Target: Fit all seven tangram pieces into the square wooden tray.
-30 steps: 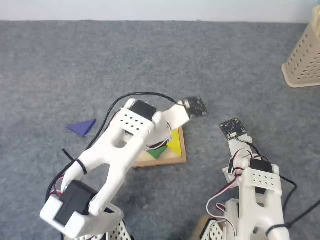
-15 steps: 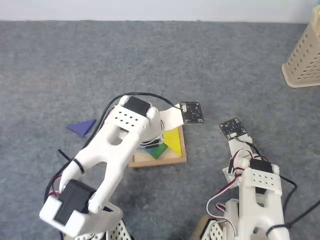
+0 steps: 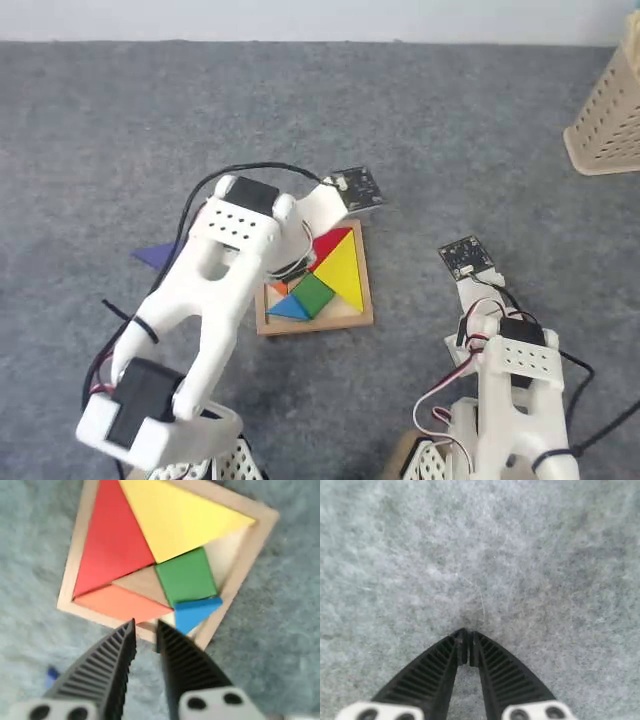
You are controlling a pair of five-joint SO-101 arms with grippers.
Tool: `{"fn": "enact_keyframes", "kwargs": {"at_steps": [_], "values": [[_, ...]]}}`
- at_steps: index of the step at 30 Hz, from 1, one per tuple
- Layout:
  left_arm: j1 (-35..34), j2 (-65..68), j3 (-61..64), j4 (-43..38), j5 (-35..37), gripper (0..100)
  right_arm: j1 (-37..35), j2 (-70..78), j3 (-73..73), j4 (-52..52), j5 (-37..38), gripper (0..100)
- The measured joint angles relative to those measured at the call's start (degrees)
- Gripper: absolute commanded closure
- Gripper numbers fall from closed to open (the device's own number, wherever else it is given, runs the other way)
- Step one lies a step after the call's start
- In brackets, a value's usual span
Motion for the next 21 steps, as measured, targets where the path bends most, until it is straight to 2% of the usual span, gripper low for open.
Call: {"fn": "enact_keyframes", "kwargs": {"at_steps": [2, 6, 9, 16, 21], "values": [[-0.53, -1.67, 4.31, -2.9, 2.02, 96, 0.0, 0.0, 0.0, 0.0, 0.0, 97.1], [-2.46, -6.68, 15.56, -14.68, 10.2, 89, 0.0, 0.0, 0.0, 0.0, 0.0, 96.9], [-4.04, -7.74, 21.8, -21.98, 14.42, 88, 0.0, 0.0, 0.0, 0.0, 0.0, 96.8], [-4.57, -3.52, 23.47, -25.32, 15.3, 88, 0.0, 0.0, 0.0, 0.0, 0.0, 96.7], [-9.76, -2.55, 23.3, -30.68, 17.85, 88, -1.32, 0.0, -1.93, 0.7, -1.14, 96.7]]}}
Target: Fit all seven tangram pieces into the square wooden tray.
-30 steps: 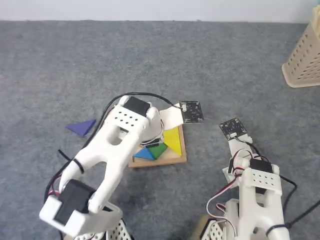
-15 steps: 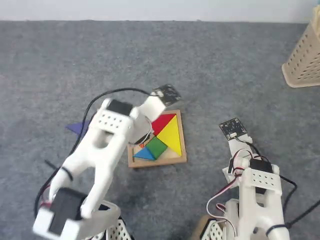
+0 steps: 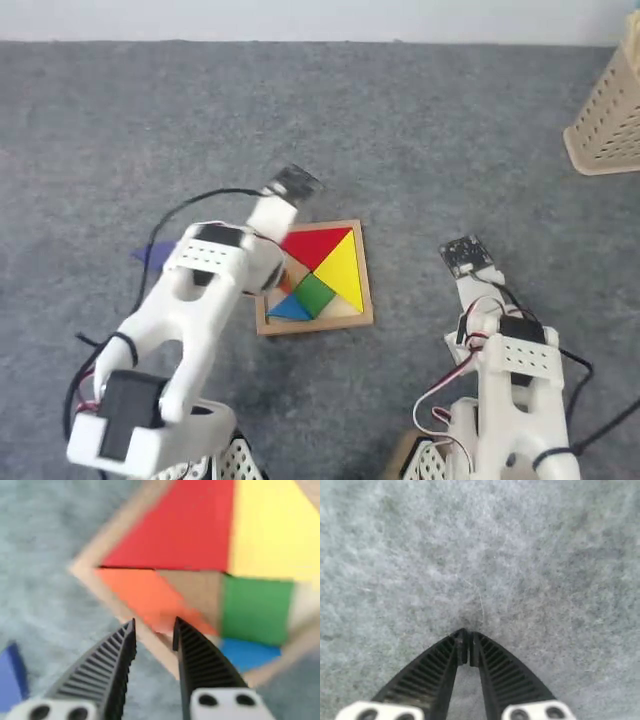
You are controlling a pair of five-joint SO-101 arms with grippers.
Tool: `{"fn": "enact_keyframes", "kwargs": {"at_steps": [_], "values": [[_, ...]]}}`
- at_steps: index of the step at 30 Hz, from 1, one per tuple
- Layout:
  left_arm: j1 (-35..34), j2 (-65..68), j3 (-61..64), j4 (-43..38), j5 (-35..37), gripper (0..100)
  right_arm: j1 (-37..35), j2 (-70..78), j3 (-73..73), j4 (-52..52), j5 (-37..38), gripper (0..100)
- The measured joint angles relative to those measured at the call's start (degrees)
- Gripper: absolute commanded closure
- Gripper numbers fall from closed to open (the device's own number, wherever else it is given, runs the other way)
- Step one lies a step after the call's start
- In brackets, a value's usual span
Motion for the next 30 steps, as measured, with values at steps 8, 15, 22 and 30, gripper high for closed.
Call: {"fn": "enact_keyframes", "kwargs": {"at_steps": [8, 15, 22, 30], "values": [[-13.63, 0.09, -3.08, 0.18, 11.34, 88, -22.33, 0.97, -18.11, 12.13, -10.81, 95.0], [-27.6, 0.09, -4.57, -5.45, 23.65, 88, -44.04, 18.73, -35.08, 12.66, -16.44, 79.8], [-34.37, 0.09, -4.57, -7.82, 25.14, 88, -53.89, 46.59, -57.14, 12.66, -15.12, 79.4], [-34.73, 0.09, -4.57, -7.82, 25.14, 88, -57.58, 58.02, -65.85, 12.66, -10.9, 79.3]]}}
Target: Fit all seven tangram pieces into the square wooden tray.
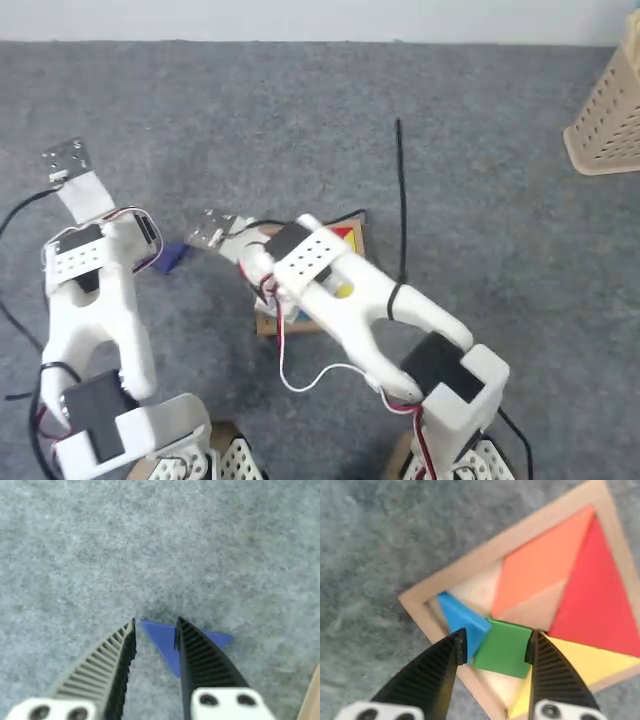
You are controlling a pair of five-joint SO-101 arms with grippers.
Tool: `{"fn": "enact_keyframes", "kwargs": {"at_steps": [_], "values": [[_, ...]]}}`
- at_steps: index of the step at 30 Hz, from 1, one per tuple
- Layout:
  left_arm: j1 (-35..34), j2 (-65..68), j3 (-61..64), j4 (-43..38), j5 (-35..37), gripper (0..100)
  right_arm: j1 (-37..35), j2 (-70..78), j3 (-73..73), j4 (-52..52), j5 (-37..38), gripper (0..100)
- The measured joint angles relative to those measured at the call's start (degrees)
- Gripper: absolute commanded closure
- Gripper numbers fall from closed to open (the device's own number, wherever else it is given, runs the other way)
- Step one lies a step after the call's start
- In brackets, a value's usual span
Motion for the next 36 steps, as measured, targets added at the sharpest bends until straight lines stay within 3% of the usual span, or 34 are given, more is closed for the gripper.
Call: {"fn": "enact_keyframes", "kwargs": {"at_steps": [14, 26, 36], "values": [[-0.09, 0.0, -1.05, 0.0, 0.0, 88, -3.25, 2.9, -0.26, 0.0, 0.18, 80.0], [-0.09, 0.0, -1.05, 0.0, 0.0, 88, -2.99, 3.34, -0.44, -0.35, 0.18, 93.4], [-0.09, 0.0, -1.05, -0.26, 0.0, 88, -2.99, 3.34, -1.49, 2.11, -1.23, 94.0]]}}
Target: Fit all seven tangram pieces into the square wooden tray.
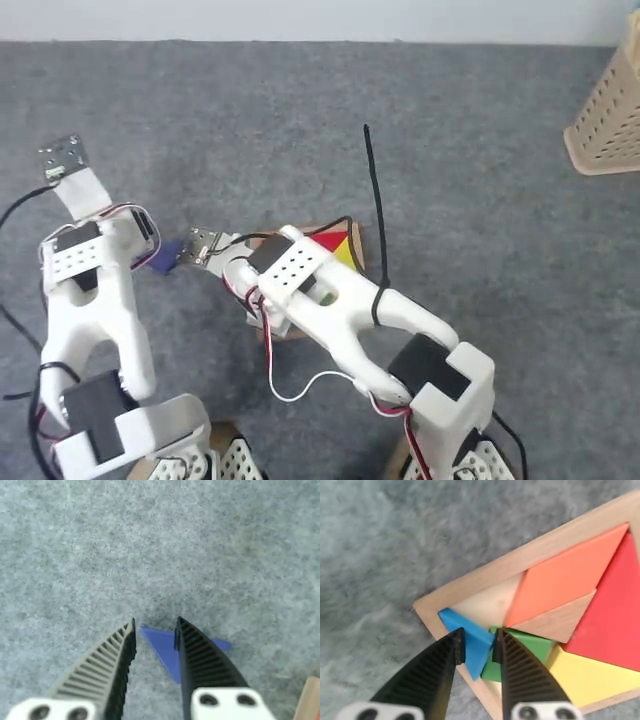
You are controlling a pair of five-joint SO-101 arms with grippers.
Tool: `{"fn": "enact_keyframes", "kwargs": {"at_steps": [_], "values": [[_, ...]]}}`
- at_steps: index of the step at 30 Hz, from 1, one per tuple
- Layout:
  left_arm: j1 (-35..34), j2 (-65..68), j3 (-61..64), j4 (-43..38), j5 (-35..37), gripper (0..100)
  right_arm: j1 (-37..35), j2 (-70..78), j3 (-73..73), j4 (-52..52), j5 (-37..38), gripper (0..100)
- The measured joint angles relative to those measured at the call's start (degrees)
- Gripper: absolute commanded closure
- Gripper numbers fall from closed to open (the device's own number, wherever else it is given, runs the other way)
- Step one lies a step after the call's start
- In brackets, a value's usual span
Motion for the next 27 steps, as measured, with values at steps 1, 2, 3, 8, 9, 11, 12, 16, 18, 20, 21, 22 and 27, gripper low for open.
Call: {"fn": "enact_keyframes", "kwargs": {"at_steps": [1, 2, 3, 8, 9, 11, 12, 16, 18, 20, 21, 22, 27], "values": [[0.0, 0.0, 0.0, 0.0, 0.0, 88, 0.0, 0.0, -0.18, 0.53, 0.0, 94.0], [0.0, 0.0, 0.0, -0.09, 0.0, 88, 0.0, 0.0, -0.35, 1.14, 0.0, 94.0], [0.0, 0.0, 0.0, -0.09, 0.0, 88, 0.0, 0.09, -0.44, 1.49, 0.0, 94.0], [0.0, 0.0, 0.0, -0.09, 0.0, 88, 0.0, 0.0, -0.62, 1.76, -1.41, 94.1], [0.0, 0.0, 0.0, -0.09, 0.0, 88, 0.0, -0.09, -0.62, 1.76, -2.11, 94.3], [0.0, 0.0, 0.0, -0.09, 0.0, 88, 0.0, -0.79, -0.44, 1.76, -2.73, 97.5], [0.0, 0.0, 0.0, -0.09, 0.0, 88, 0.0, -1.58, 0.0, 1.76, -2.81, 98.7], [0.0, 0.0, 0.0, -0.09, 0.0, 88, 0.79, -5.1, 2.9, 1.76, -2.9, 99.1], [0.0, 0.0, 0.0, -0.09, 0.0, 88, 0.79, -6.59, 4.4, 1.76, -2.9, 99.1], [0.0, 0.0, 0.0, -0.09, 0.0, 88, 0.79, -8.18, 6.07, 1.58, -2.9, 99.1], [0.0, 0.0, 0.0, -0.09, 0.0, 88, 0.79, -8.97, 6.95, 1.14, -2.9, 99.1], [0.0, 0.0, 0.0, -0.09, 0.0, 88, 0.88, -9.67, 7.82, 0.79, -2.9, 99.1], [0.0, 0.0, 0.0, -0.09, 0.0, 88, 0.88, -12.13, 10.99, 0.44, -2.9, 99.0]]}}
